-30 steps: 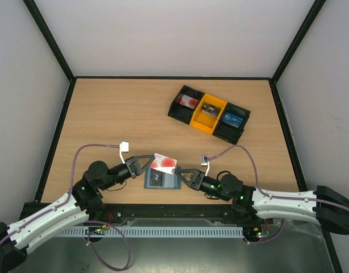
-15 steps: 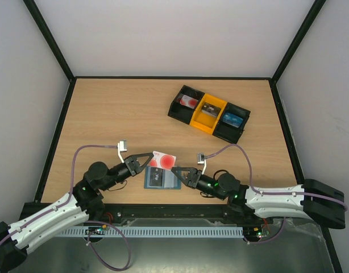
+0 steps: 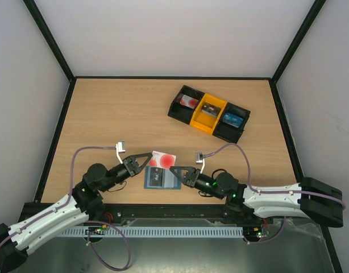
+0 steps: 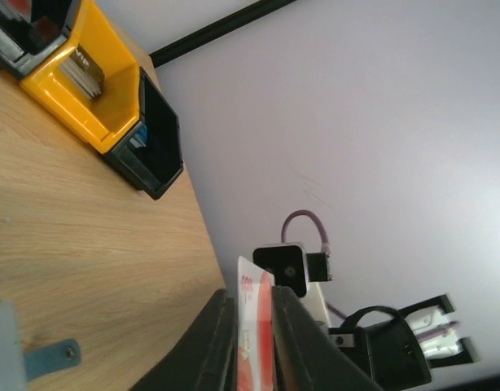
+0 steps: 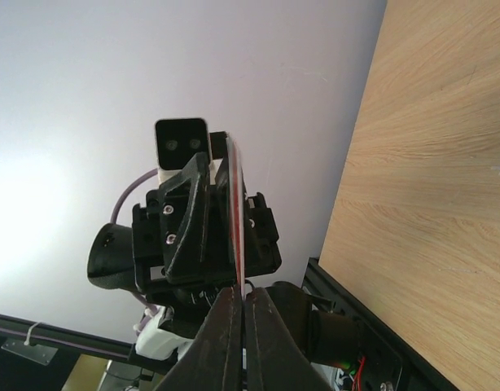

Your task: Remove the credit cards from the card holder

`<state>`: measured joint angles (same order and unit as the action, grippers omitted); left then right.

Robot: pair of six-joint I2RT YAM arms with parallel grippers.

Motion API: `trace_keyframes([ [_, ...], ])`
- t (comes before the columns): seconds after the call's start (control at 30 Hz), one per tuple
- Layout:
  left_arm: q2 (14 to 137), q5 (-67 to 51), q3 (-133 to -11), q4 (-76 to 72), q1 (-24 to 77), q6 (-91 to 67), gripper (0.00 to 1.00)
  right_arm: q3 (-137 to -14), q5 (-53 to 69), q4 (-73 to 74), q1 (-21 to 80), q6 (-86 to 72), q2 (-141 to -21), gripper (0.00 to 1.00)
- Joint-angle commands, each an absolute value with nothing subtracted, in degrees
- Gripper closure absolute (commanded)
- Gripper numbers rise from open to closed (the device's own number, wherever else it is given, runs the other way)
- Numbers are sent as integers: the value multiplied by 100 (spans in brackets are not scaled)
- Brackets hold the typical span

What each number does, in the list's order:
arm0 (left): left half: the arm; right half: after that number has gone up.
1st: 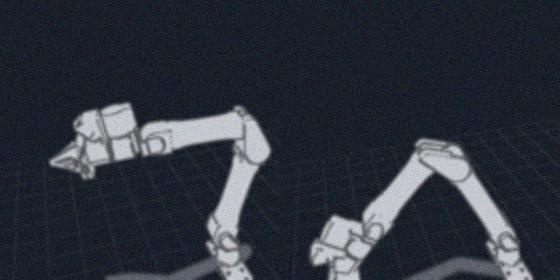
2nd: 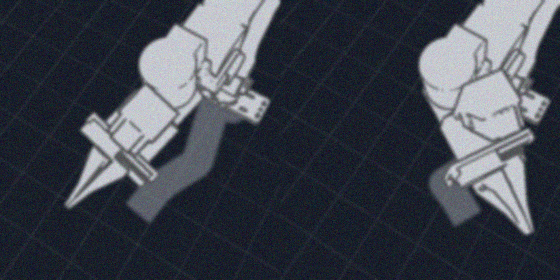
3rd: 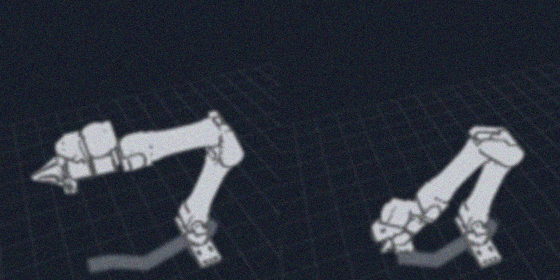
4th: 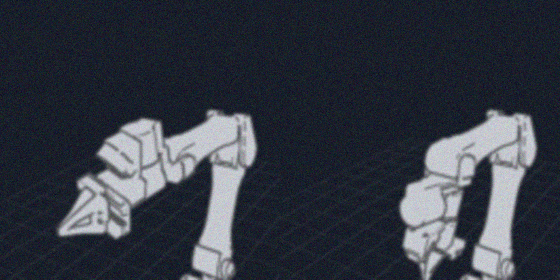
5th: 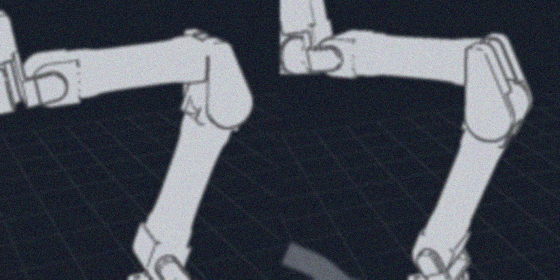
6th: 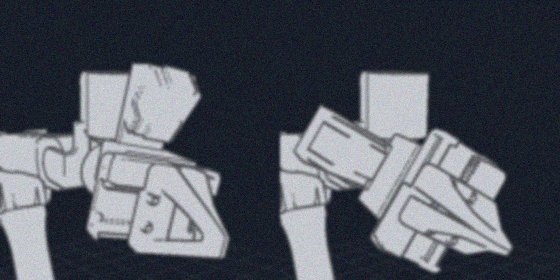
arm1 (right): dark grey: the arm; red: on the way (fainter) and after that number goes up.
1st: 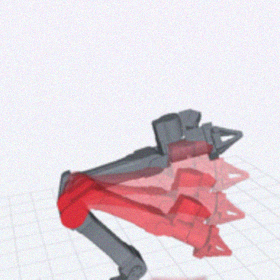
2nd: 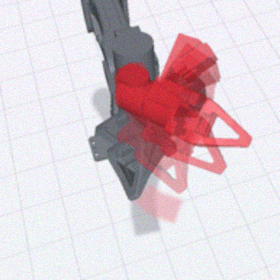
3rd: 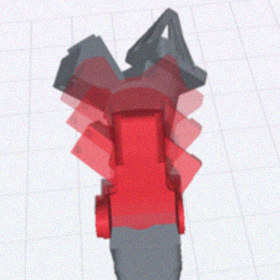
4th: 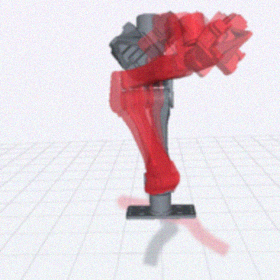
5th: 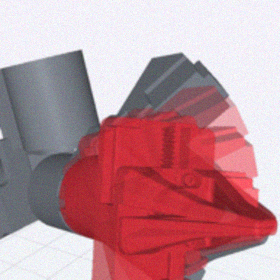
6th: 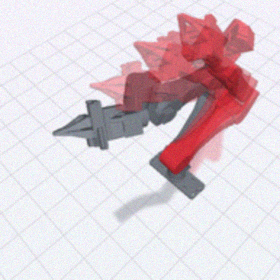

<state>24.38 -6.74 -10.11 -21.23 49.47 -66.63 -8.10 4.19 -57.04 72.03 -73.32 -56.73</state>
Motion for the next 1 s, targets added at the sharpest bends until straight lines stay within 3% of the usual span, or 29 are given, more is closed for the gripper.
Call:
trace_keyframes([
  [0.0, 2142, -449, -988, -1927, 4942, -6585, 72, -940, 91, -5618, 7233, -7205, -5554, 98],
  [0.1, 2013, -286, -1142, -1492, 4942, -6407, 37, -1004, -149, -5112, 7229, -7069, -5344, 98],
  [0.27, 2009, -25, -1534, -631, 4934, -6028, 1, -1343, -768, -3671, 7119, -6710, -4750, 98],
  [0.6, 2369, 408, -2112, 551, 4937, -5187, 0, -2440, -189, -1811, 5492, -5760, -4747, 98],
  [0.97, 2861, 243, -2139, 768, 4931, -4972, 0, -4078, 863, -1634, 3553, -5214, -7011, 98],
])
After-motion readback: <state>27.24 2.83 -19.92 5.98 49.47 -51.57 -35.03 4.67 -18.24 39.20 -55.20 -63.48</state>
